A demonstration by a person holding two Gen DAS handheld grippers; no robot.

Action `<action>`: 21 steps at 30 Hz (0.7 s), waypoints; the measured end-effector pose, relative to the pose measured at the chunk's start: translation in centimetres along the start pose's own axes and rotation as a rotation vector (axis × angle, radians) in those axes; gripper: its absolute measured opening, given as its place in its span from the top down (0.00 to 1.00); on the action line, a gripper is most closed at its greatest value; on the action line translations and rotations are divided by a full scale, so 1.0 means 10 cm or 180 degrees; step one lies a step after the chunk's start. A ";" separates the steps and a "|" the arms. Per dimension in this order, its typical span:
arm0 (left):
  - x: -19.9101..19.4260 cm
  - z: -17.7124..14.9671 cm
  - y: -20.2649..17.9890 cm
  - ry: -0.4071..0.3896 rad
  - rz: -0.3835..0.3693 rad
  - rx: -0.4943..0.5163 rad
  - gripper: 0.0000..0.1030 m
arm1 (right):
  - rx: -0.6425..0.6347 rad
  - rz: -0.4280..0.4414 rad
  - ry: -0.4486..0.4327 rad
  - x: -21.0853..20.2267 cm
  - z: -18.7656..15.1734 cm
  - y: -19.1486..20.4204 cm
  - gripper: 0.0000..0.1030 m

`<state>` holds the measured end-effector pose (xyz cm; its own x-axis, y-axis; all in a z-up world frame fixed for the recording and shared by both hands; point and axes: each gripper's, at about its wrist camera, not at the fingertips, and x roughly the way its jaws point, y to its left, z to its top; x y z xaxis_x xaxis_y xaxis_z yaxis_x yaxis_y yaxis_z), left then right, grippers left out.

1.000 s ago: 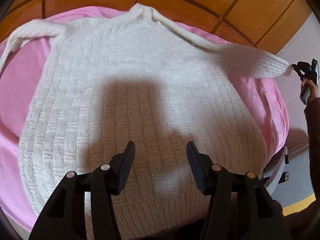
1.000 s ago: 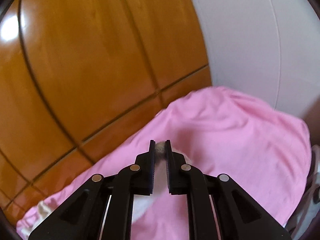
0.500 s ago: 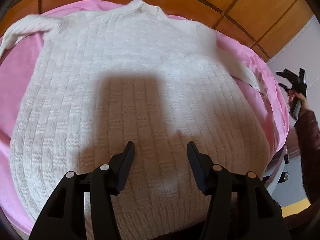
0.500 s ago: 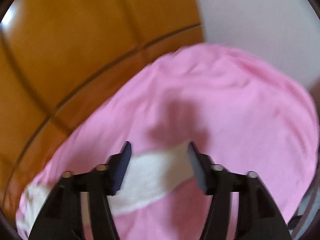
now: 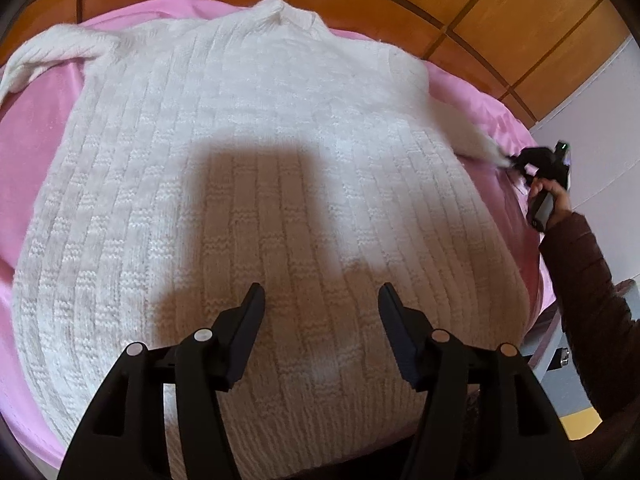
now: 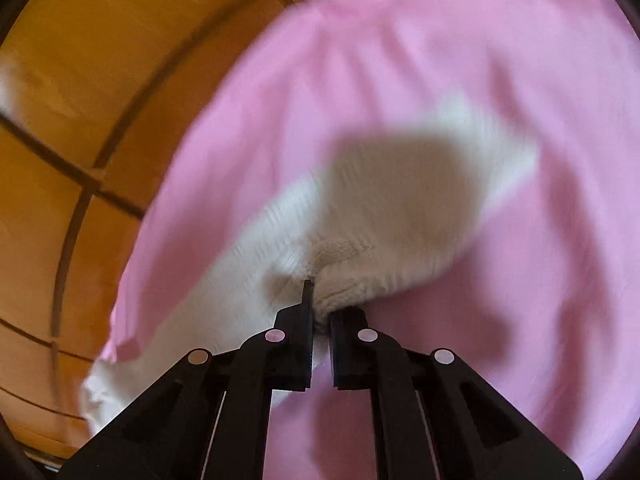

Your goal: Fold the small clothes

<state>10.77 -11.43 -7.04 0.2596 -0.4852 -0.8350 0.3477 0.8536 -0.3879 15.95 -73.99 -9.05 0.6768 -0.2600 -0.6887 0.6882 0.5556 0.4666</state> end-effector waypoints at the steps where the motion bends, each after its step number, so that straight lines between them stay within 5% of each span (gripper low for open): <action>1: 0.02 0.00 0.00 0.0024 -0.0013 -0.0007 0.43 | -0.0043 -0.0094 -0.0048 -0.01 0.06 0.03 0.95; 4: 0.04 0.00 -0.04 0.0027 -0.0021 0.0029 0.43 | -0.0235 -0.0345 -0.0042 0.08 0.20 0.08 0.95; 6: 0.02 -0.01 -0.05 0.0013 -0.0059 0.0042 0.42 | -0.0367 -0.0213 0.0018 0.09 0.17 0.10 0.95; 7: 0.00 -0.02 -0.04 0.0006 -0.0066 0.0042 0.42 | -0.0393 -0.0130 0.0057 0.06 0.13 0.10 0.90; 8: -0.01 -0.02 -0.04 -0.0014 -0.0083 0.0033 0.42 | -0.0402 -0.0050 0.0088 0.00 0.08 0.10 0.65; 9: -0.03 -0.03 -0.03 -0.0029 -0.0100 0.0017 0.41 | -0.0415 0.0065 0.0115 -0.09 0.01 0.08 0.52; 11: -0.06 -0.04 0.01 -0.0045 -0.0137 -0.0022 0.41 | -0.0583 0.0260 0.0248 -0.23 -0.25 0.10 0.45; 15: -0.12 -0.05 0.07 -0.0120 -0.0179 -0.0068 0.41 | -0.0796 0.0966 0.1014 -0.41 -1.02 0.23 0.45; 18: -0.20 -0.09 0.14 -0.0201 -0.0192 -0.0138 0.39 | -0.0638 0.1725 0.1890 -0.59 -1.76 0.29 0.45; 21: -0.30 -0.15 0.24 -0.0298 -0.0196 -0.0202 0.38 | -0.0552 0.2061 0.2358 -0.77 -2.26 0.31 0.45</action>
<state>9.50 -7.69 -6.04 0.3235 -0.5500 -0.7699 0.3085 0.8306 -0.4637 7.00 -52.44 -14.86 0.5336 0.6589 -0.5302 0.1566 0.5390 0.8276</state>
